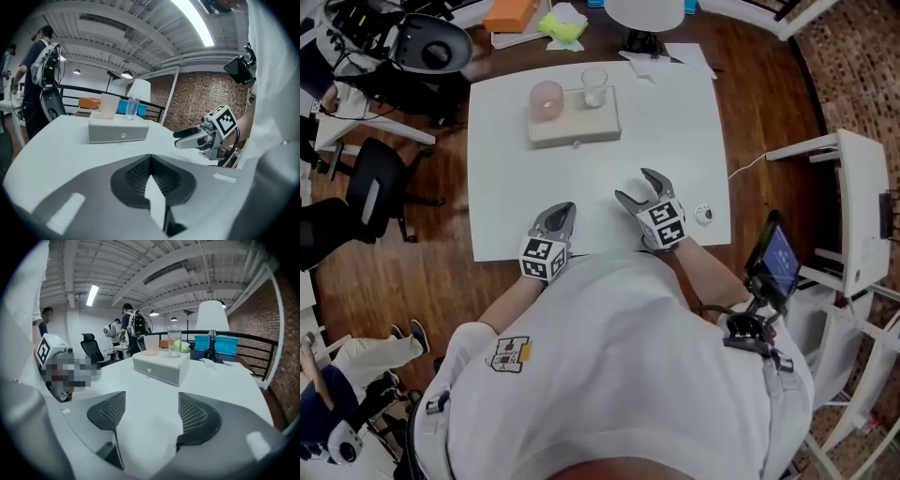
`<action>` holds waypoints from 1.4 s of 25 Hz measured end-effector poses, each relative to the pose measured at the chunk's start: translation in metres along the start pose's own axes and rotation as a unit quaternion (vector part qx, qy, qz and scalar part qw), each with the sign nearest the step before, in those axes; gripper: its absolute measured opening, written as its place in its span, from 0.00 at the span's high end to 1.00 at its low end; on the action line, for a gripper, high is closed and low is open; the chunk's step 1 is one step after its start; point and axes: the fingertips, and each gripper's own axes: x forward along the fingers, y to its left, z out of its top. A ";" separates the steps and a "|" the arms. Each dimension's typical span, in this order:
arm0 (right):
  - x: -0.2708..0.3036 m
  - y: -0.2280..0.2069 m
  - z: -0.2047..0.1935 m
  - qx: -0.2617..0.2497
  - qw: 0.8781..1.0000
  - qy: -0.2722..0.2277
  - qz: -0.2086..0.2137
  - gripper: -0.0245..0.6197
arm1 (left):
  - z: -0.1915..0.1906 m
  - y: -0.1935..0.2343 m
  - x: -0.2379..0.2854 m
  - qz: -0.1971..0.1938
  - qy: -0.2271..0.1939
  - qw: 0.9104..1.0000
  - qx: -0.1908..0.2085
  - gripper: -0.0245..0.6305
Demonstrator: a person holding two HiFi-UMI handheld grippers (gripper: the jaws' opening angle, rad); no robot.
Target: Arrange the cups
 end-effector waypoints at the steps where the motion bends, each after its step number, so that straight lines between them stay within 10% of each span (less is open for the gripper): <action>1: -0.006 0.000 -0.008 -0.003 1.000 0.005 0.001 0.43 | 0.000 -0.006 0.002 -0.002 0.001 1.000 0.003 0.96; 14: -0.042 0.008 -0.078 -0.028 0.998 0.053 0.005 0.94 | -0.011 -0.047 0.002 0.015 0.016 1.000 0.010 0.96; 35: -0.066 -0.032 -0.095 -0.055 0.995 0.045 0.064 0.96 | -0.036 -0.109 0.023 0.104 0.005 0.994 -0.029 0.96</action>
